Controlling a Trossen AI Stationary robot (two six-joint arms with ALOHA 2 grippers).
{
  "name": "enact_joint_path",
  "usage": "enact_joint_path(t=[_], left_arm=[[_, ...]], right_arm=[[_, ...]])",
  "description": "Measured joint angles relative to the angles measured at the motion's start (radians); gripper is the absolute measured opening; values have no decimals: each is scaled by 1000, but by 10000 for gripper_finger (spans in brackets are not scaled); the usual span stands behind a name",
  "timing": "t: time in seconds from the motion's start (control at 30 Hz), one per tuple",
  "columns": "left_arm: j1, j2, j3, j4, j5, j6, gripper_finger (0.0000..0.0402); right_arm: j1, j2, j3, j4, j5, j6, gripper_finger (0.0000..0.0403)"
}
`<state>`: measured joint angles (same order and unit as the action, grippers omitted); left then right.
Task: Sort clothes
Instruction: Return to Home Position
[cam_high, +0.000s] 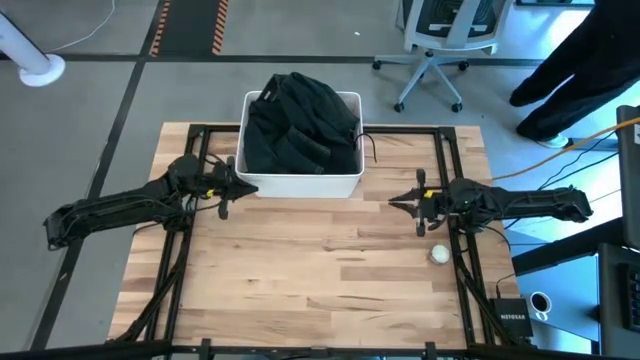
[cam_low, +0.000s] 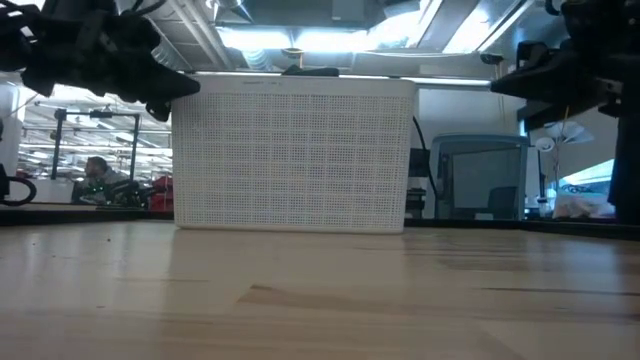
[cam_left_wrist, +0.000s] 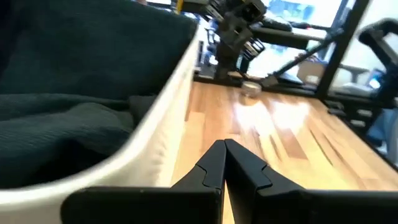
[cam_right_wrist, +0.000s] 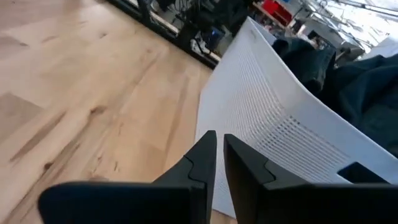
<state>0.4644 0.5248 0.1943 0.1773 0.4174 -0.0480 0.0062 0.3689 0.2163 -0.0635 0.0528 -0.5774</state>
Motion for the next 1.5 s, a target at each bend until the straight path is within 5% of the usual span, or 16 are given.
enact_joint_path(t=[0.3,0.67,1.03,1.23,1.5], left_arm=[[0,-91,-137,150,78,-26,1],[-1,-204,-185,133,80,-67,1],[-192,-315,-184,32,-237,-117,1],[-266,-404,-184,-157,-377,-121,1],[-271,-522,-185,-160,-382,-47,1]], right_arm=[[0,-23,-126,152,-63,61,51],[0,-29,-208,249,30,112,51],[0,-30,-208,241,246,134,51],[0,-30,-208,239,219,135,51],[0,-35,-208,234,139,161,51]])
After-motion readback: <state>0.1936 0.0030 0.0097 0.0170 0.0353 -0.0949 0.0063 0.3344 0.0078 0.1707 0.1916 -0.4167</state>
